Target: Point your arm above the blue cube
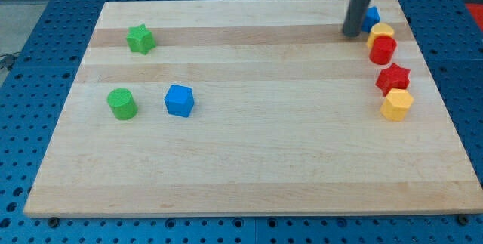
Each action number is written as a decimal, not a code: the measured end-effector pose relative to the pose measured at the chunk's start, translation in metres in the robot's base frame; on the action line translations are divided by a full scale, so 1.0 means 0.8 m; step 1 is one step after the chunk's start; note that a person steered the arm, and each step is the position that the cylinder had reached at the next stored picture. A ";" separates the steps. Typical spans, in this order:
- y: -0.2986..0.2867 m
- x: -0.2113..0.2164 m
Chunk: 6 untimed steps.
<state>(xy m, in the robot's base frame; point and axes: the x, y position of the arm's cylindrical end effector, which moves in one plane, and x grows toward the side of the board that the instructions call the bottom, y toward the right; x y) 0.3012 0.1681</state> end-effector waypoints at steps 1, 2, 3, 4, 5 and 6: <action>-0.069 0.028; -0.125 0.055; -0.170 0.076; -0.219 0.096; -0.266 0.099; -0.310 0.098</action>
